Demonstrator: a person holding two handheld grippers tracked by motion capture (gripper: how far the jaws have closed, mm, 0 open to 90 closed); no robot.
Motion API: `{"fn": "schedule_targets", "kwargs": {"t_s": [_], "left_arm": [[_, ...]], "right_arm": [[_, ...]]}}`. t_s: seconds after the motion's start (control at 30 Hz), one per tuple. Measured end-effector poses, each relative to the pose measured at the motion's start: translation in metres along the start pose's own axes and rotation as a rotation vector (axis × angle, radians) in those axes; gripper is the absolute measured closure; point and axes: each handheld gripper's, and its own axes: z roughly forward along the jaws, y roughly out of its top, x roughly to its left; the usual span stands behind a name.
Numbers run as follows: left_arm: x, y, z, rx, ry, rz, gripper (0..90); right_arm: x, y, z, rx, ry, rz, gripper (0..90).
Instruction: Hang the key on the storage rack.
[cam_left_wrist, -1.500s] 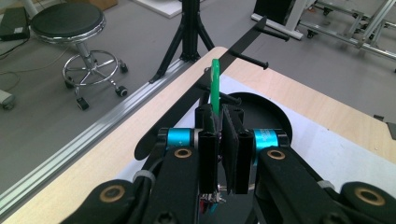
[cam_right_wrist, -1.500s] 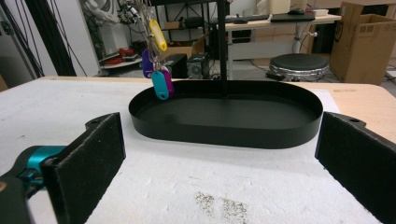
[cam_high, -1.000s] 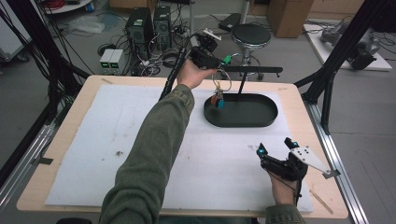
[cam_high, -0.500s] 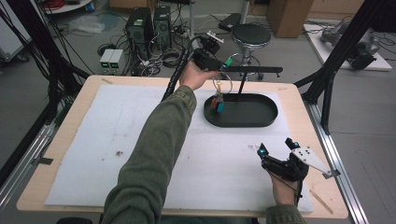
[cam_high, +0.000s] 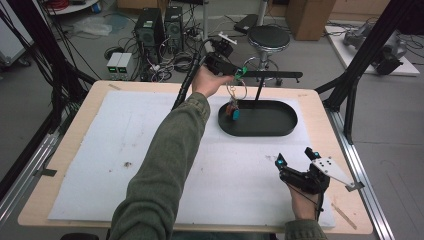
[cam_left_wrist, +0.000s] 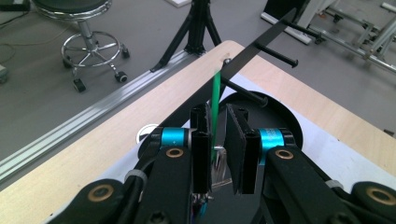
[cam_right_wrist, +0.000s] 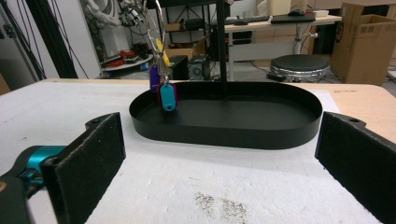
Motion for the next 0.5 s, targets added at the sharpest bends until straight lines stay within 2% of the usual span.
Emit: {"fn": "schedule_targets", "kwargs": {"t_s": [0.2, 0.3, 0.37, 0.43, 0.5], "left_arm": [[0.003, -0.002, -0.005, 0.000, -0.027, -0.026, 57.0], [0.004, -0.004, -0.007, -0.013, -0.044, -0.036, 51.7], [0.008, -0.008, -0.009, -0.035, -0.073, -0.076, 47.7], [0.011, -0.011, -0.011, -0.028, -0.082, -0.094, 42.6], [0.015, -0.014, -0.012, -0.015, -0.087, -0.107, 33.6]], "right_arm": [[0.001, 0.000, 0.000, -0.004, -0.002, -0.002, 0.6], [0.001, 0.000, 0.000, -0.004, -0.002, -0.005, 0.5], [0.001, 0.000, 0.000, -0.007, 0.002, -0.010, 0.5], [0.002, 0.000, 0.000, -0.008, 0.002, -0.008, 0.5], [0.002, 0.000, 0.000, -0.008, 0.002, -0.012, 0.5]]}}
